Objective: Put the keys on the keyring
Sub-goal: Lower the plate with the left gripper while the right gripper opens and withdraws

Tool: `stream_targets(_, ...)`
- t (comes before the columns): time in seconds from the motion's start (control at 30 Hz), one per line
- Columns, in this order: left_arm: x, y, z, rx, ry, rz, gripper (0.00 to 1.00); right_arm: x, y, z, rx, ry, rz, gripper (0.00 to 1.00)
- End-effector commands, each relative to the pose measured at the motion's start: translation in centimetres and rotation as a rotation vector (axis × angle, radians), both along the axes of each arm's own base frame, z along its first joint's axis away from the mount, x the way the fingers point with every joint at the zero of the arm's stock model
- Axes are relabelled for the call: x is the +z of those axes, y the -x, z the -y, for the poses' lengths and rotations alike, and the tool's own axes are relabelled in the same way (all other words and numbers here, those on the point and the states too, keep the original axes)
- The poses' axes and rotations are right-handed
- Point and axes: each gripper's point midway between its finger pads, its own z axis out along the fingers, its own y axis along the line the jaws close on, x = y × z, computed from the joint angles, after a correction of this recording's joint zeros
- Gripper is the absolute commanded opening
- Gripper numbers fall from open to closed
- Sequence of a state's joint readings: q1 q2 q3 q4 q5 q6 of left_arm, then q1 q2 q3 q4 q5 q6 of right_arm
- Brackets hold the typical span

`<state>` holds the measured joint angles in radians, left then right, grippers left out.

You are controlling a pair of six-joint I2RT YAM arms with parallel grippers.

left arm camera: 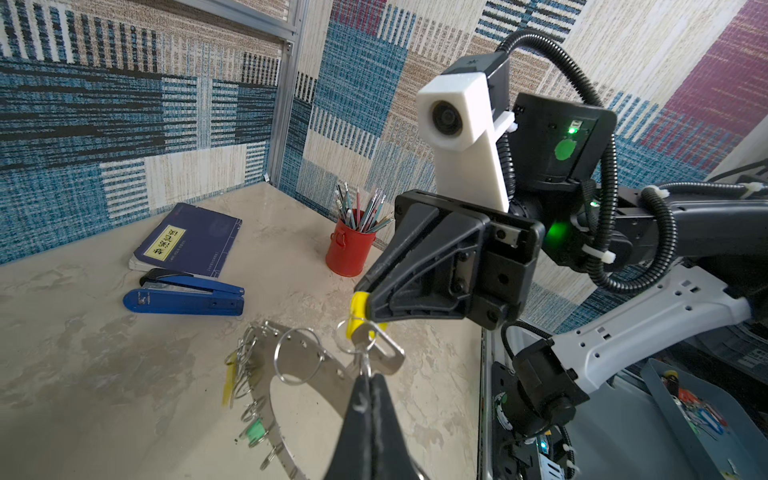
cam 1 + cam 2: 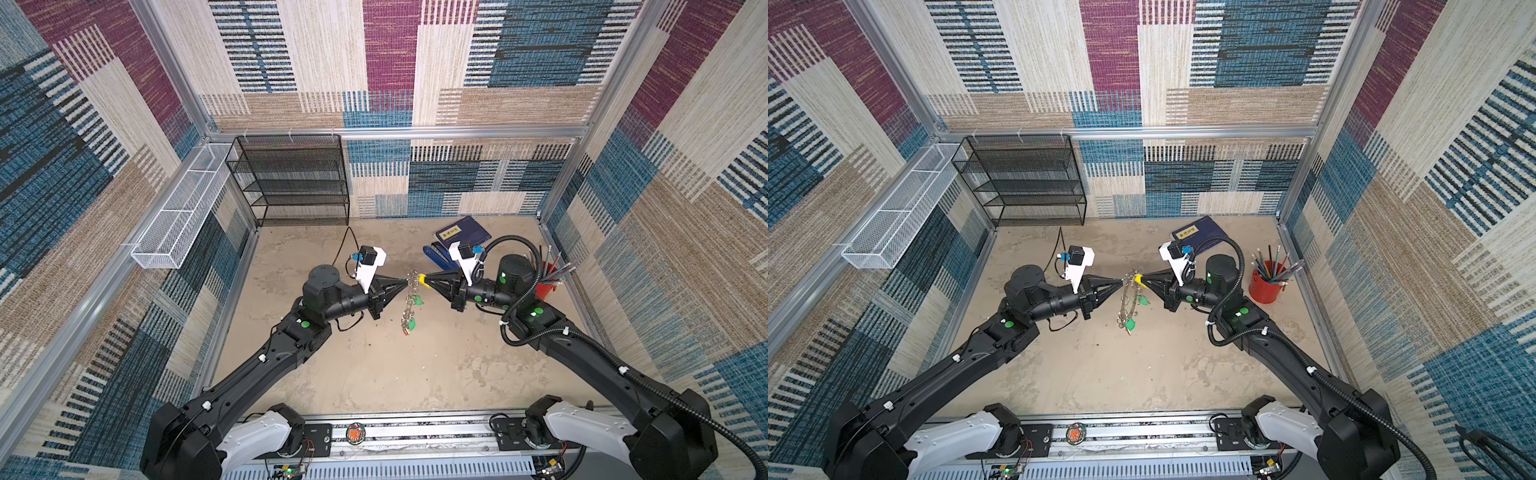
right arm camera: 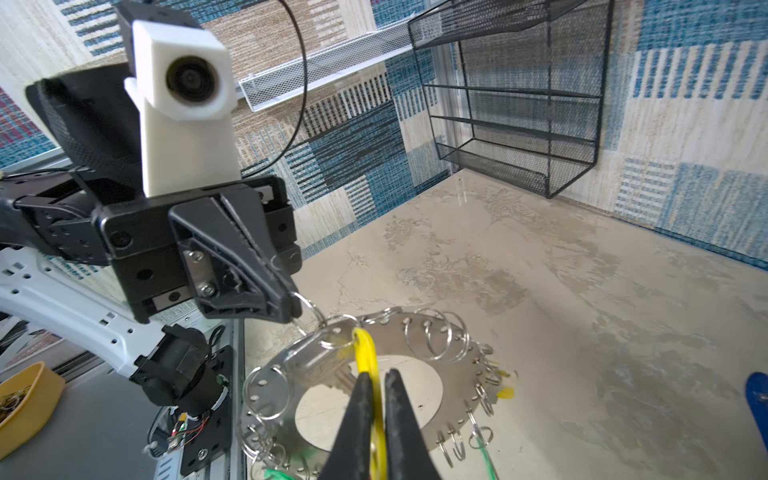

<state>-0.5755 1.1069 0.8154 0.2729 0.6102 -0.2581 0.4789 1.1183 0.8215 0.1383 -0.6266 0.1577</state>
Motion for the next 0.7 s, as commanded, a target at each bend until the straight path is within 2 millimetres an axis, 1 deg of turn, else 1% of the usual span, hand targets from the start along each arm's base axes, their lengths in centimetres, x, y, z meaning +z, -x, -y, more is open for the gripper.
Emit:
stream_targets(0.0,1.1,0.6,0.3,-0.043,0.017,0.049,0.0,0.2,-2.3,1.3,-0.14,0.003,0.018,0.26)
stream_targets(0.13,0.9,0.5,0.3,-0.044,0.014,0.045,0.0,0.2,-2.6,1.6,-0.166,0.007,0.02,0.29)
stream_targets(0.23,0.9,0.4,0.2,-0.042,0.014,0.043,0.0,0.1,-3.3,2.3,-0.219,0.012,0.017,0.3)
stream_targets(0.37,0.2,0.2,0.4,-0.044,0.008,0.024,0.0,-0.3,-4.3,3.7,-0.31,0.011,-0.001,0.38)
stream_targets(0.43,-0.1,0.0,0.6,-0.049,0.015,0.006,0.0,-0.4,-4.7,4.7,-0.355,0.006,0.001,0.51)
stream_targets(0.53,-0.7,-0.2,1.4,-0.08,0.053,-0.039,0.0,-1.1,-5.5,6.8,-0.457,-0.006,-0.01,0.72)
stream_targets(0.6,-1.1,-0.4,2.3,-0.109,0.081,-0.07,0.0,-1.8,-6.0,8.3,-0.522,-0.015,-0.034,0.81)
stream_targets(0.67,-2.0,-1.1,3.5,-0.111,0.09,-0.11,0.0,-2.3,-6.2,9.5,-0.573,-0.022,-0.052,0.89)
